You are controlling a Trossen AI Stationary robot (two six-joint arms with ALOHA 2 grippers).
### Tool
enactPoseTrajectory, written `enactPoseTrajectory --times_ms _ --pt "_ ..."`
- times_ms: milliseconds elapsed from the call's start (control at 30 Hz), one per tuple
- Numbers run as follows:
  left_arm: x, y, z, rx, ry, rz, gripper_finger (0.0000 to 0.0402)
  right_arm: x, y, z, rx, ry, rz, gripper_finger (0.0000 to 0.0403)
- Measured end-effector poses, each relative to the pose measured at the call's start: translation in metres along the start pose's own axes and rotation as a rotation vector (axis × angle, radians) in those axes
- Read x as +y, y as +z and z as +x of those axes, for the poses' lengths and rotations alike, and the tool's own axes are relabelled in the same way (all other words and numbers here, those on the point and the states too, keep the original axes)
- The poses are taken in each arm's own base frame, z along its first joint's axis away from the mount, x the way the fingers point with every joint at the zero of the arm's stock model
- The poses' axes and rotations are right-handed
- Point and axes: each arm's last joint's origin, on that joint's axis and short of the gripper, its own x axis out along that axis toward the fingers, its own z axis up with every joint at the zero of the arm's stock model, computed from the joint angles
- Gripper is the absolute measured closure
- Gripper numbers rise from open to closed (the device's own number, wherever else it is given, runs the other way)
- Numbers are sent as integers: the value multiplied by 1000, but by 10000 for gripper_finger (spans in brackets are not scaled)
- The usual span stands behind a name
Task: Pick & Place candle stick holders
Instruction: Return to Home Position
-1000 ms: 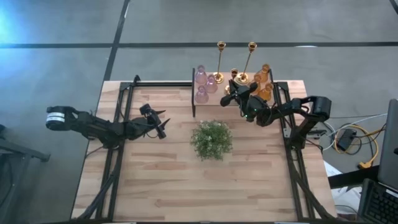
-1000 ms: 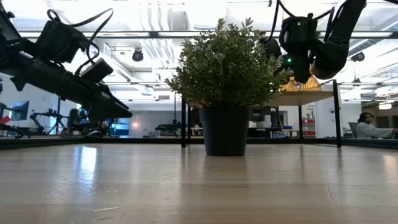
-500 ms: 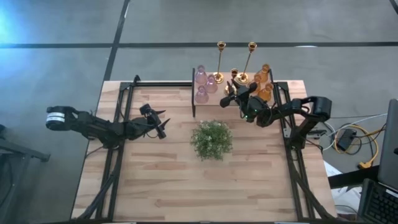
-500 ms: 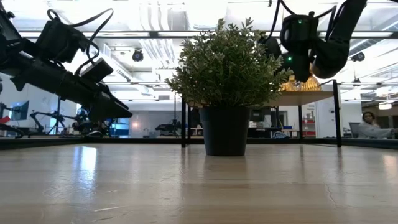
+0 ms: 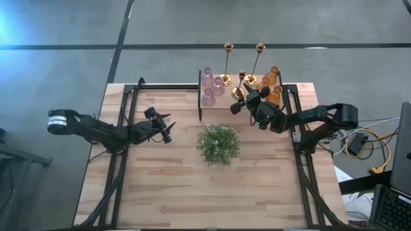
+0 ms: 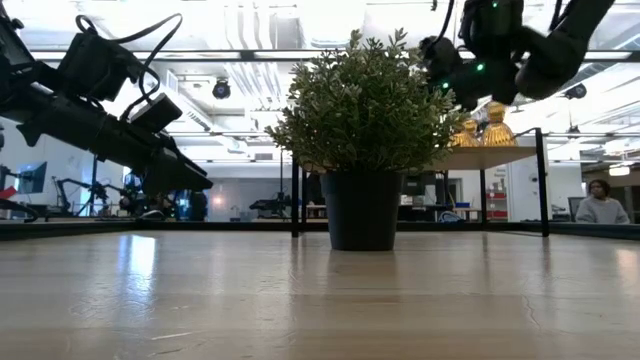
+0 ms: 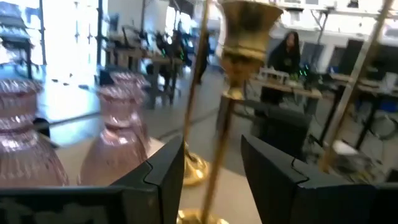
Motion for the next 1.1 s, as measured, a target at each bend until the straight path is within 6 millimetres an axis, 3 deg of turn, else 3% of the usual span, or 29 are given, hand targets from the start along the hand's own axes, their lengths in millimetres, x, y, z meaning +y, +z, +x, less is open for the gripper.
enactPoseTrajectory --times_ms 267,467,600,733,867,1000,1100 --pt "0 0 0 0 1 0 179 -10 20 -27 113 22 39 248" --pt "0 0 0 1 0 0 179 -19 41 -60 179 130 110 256" --pt "0 0 0 0 1 0 179 -26 61 -89 211 313 152 265" --pt "0 0 0 0 0 0 179 -31 77 -115 273 631 212 281" --pt "0 0 0 0 0 0 179 -27 70 -132 317 892 212 315" --pt "0 0 0 0 0 0 179 -22 53 -147 356 983 199 374" --pt "0 0 0 0 -1 0 179 -21 39 -158 303 1045 173 390"
